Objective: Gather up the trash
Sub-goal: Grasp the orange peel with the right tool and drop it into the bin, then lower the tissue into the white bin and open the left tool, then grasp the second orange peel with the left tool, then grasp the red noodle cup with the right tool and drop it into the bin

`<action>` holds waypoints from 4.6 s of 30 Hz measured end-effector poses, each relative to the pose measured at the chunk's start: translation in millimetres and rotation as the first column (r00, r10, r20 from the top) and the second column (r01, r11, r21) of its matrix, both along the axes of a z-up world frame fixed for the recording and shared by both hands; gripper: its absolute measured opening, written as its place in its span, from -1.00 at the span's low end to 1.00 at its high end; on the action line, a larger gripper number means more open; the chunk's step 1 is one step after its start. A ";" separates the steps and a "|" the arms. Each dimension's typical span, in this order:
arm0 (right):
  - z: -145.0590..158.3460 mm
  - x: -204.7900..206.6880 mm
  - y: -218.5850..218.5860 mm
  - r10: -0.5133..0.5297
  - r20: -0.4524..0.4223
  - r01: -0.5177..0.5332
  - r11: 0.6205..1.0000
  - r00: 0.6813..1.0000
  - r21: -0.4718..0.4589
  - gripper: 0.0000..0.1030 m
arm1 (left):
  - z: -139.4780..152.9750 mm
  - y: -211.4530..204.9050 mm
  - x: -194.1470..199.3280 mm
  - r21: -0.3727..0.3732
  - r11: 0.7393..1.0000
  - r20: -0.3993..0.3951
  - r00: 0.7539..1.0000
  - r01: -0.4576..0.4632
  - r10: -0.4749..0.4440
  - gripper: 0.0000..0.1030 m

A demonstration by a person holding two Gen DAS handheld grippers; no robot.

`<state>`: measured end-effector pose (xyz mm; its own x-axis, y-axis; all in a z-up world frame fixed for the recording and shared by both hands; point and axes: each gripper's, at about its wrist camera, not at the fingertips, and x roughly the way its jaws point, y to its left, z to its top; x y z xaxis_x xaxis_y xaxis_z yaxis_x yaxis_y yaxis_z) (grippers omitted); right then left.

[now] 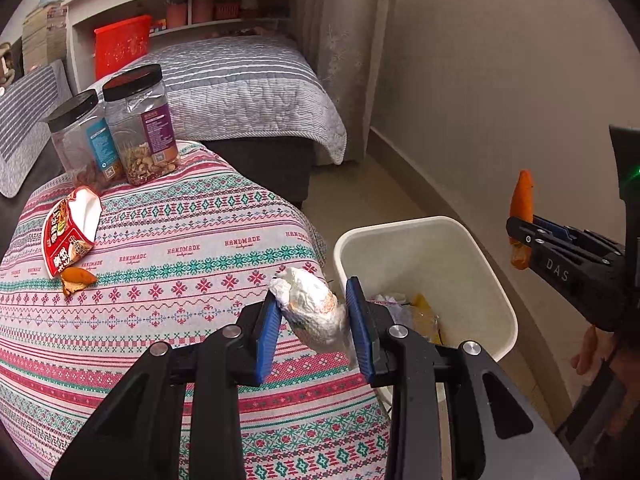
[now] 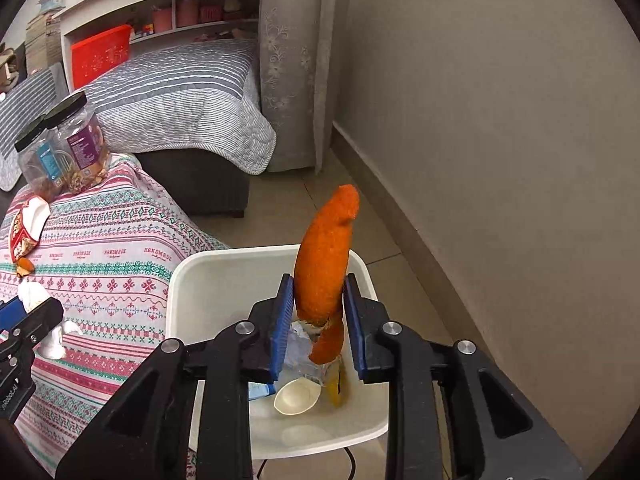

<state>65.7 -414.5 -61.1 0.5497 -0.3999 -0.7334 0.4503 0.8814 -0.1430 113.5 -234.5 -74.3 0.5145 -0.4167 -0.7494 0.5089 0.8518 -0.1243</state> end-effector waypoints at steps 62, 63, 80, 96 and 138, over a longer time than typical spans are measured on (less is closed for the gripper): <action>-7.5 67.7 109.8 0.140 -0.022 -0.142 0.981 0.990 -0.134 0.87 | -101.5 217.4 168.2 0.142 0.685 -0.224 0.650 -0.715 0.726 0.61; -8.8 70.2 111.4 0.143 -0.023 -0.144 0.982 0.990 -0.123 0.87 | -107.6 219.2 176.2 0.162 0.686 -0.237 0.647 -0.709 0.725 0.58; -40.3 130.0 205.8 0.334 -0.022 -0.318 0.914 0.942 0.253 0.87 | -51.7 316.0 83.0 0.033 0.777 -0.319 0.730 -0.628 0.604 -0.73; -54.5 255.8 389.7 0.490 -0.125 -0.458 0.861 0.863 0.219 0.87 | 16.2 396.9 71.6 -0.156 0.707 -0.278 0.718 -0.689 0.638 -0.72; -33.2 85.1 280.8 0.486 0.004 -0.461 0.826 0.874 0.323 0.60 | 19.3 341.5 46.3 -0.125 0.810 -0.252 0.809 -0.572 0.532 -0.72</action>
